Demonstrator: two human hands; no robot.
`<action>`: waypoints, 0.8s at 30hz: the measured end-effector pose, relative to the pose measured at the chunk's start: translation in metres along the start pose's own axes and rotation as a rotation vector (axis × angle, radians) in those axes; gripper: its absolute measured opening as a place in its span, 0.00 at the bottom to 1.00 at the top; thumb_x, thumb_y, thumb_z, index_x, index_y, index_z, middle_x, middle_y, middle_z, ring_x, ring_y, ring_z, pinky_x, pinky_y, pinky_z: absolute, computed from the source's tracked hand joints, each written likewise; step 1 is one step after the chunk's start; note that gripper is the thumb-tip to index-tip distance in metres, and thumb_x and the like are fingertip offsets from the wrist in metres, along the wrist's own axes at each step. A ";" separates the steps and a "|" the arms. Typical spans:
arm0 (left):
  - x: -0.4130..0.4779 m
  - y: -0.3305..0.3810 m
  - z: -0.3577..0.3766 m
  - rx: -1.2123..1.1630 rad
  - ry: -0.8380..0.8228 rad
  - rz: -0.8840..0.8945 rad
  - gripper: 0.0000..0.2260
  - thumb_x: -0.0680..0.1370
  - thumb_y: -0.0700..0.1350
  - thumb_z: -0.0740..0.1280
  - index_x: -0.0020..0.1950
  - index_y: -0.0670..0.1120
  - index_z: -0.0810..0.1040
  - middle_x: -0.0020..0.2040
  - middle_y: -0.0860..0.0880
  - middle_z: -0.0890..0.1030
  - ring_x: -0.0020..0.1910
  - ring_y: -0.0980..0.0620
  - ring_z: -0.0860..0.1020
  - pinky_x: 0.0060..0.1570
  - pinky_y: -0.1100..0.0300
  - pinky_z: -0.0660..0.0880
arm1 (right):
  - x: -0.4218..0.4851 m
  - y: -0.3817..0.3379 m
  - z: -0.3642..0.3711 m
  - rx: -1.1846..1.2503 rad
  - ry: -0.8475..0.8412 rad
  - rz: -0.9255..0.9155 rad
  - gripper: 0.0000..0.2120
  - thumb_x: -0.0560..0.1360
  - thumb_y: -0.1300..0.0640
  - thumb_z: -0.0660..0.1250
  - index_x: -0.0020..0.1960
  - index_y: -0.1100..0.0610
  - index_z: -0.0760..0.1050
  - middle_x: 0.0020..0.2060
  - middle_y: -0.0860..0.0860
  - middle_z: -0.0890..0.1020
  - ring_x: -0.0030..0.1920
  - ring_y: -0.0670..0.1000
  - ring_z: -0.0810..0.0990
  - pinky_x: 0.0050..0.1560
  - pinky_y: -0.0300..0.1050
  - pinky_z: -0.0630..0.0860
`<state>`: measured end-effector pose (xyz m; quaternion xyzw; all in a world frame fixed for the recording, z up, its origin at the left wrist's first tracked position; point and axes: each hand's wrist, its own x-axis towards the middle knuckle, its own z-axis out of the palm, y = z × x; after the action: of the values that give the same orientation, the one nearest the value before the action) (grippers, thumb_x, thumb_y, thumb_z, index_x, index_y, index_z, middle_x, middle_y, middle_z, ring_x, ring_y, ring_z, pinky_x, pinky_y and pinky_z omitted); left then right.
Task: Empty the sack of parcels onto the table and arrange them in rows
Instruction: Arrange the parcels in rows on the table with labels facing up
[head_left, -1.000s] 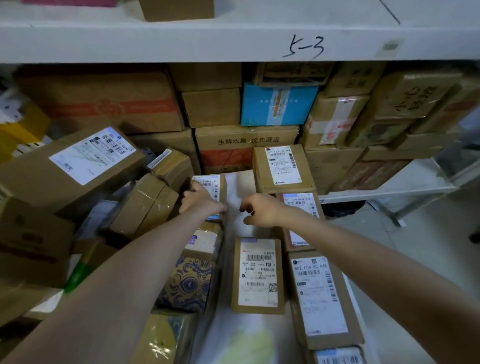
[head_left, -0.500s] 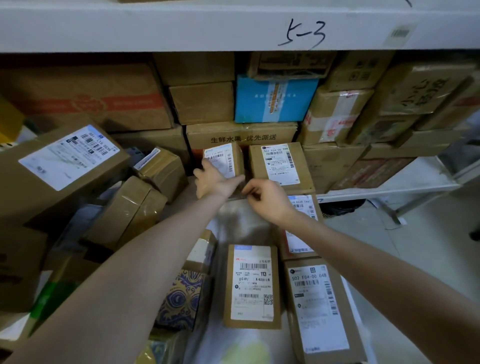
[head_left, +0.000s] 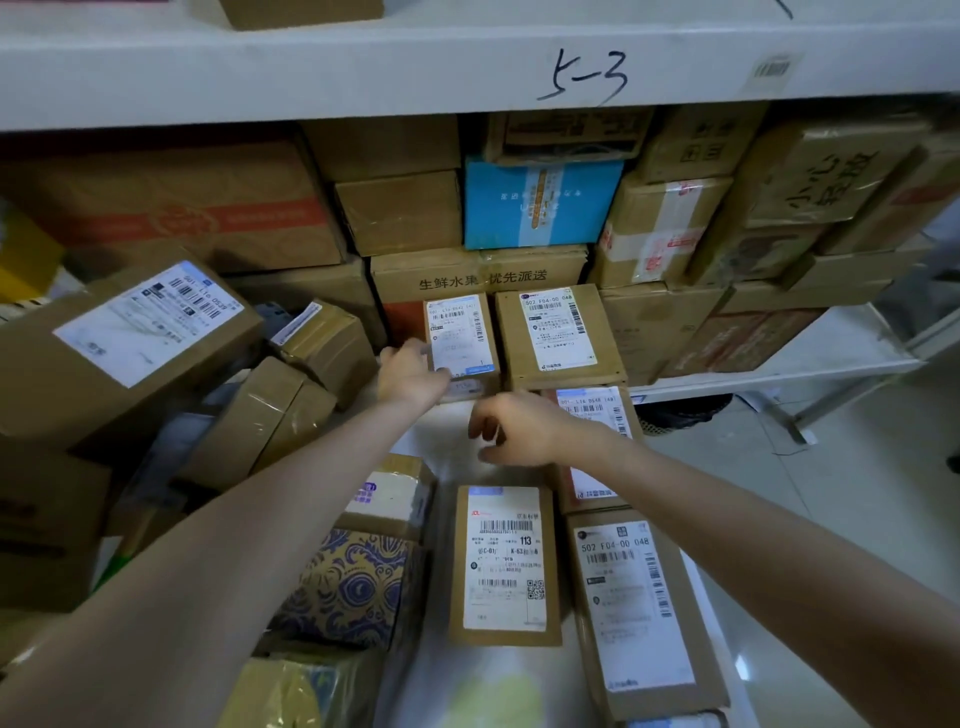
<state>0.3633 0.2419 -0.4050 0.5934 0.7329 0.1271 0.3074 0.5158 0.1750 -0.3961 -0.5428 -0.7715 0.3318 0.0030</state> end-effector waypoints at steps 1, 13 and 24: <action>-0.005 -0.003 -0.003 0.031 -0.003 0.014 0.20 0.75 0.47 0.69 0.67 0.48 0.73 0.66 0.43 0.71 0.67 0.46 0.68 0.60 0.59 0.68 | -0.004 -0.005 -0.001 -0.080 -0.068 -0.006 0.14 0.72 0.51 0.71 0.56 0.51 0.78 0.50 0.49 0.82 0.53 0.51 0.79 0.51 0.47 0.77; -0.080 -0.027 -0.042 0.474 -0.308 0.151 0.25 0.74 0.50 0.70 0.70 0.49 0.70 0.69 0.45 0.67 0.65 0.45 0.70 0.50 0.57 0.73 | -0.085 -0.053 0.046 -0.528 -0.355 0.082 0.73 0.53 0.32 0.78 0.76 0.50 0.29 0.75 0.65 0.47 0.76 0.65 0.48 0.71 0.65 0.54; -0.110 -0.057 -0.058 0.509 -0.395 0.170 0.25 0.77 0.50 0.64 0.73 0.47 0.65 0.70 0.43 0.64 0.66 0.42 0.69 0.62 0.51 0.71 | -0.081 -0.066 0.061 -0.645 -0.196 0.119 0.72 0.52 0.35 0.79 0.76 0.49 0.30 0.71 0.64 0.53 0.71 0.65 0.53 0.70 0.59 0.58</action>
<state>0.2955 0.1331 -0.3584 0.7235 0.6151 -0.1523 0.2739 0.4714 0.0628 -0.3809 -0.5253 -0.8004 0.1210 -0.2622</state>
